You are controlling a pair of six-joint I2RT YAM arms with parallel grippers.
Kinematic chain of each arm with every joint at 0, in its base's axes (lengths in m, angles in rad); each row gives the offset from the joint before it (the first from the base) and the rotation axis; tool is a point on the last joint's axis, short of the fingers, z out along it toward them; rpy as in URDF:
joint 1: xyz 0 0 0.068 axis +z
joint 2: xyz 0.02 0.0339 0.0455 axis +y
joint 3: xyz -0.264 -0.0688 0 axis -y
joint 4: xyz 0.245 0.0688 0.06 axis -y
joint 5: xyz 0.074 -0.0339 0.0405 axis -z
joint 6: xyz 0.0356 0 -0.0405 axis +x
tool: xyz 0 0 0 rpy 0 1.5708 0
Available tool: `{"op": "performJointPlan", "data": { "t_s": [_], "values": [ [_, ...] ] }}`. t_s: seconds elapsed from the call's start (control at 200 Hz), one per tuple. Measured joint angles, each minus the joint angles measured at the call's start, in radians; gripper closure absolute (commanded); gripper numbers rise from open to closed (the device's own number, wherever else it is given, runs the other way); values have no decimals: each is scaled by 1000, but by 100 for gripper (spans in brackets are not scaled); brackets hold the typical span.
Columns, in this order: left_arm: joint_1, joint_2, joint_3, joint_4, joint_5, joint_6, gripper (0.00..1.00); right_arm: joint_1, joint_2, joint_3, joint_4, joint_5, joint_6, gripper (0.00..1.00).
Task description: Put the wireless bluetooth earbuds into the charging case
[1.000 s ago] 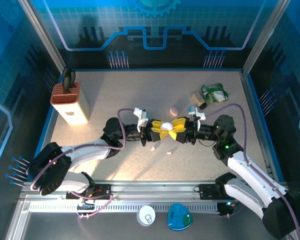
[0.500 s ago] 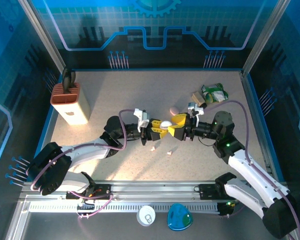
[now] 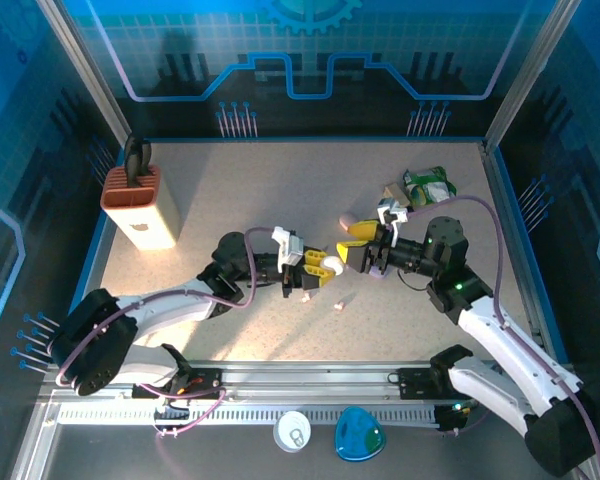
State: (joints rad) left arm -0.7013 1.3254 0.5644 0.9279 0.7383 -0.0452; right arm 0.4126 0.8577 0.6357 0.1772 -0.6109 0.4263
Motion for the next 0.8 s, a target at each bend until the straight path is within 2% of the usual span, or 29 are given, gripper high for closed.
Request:
{"op": "performJointPlan", "data": {
  "t_s": [0.125,0.23,0.43,0.545,0.685,0.8],
  "values": [
    [0,-12,-1,-35,-1,27,95,11,-17,3,-31,-14,-50,29],
    [3,-16,-1,-64,-1,29,95,53,-14,17,-87,-48,-132,35],
    [6,-48,0,-135,0,29,94,115,18,32,-171,-61,-255,55],
    [11,-55,0,-174,-7,26,93,119,33,34,-182,-82,-280,74],
    [16,-57,0,-194,3,22,82,121,35,37,-188,-85,-305,85],
    [16,-57,0,-186,4,18,69,121,32,37,-182,-88,-304,88]
  ]
}}
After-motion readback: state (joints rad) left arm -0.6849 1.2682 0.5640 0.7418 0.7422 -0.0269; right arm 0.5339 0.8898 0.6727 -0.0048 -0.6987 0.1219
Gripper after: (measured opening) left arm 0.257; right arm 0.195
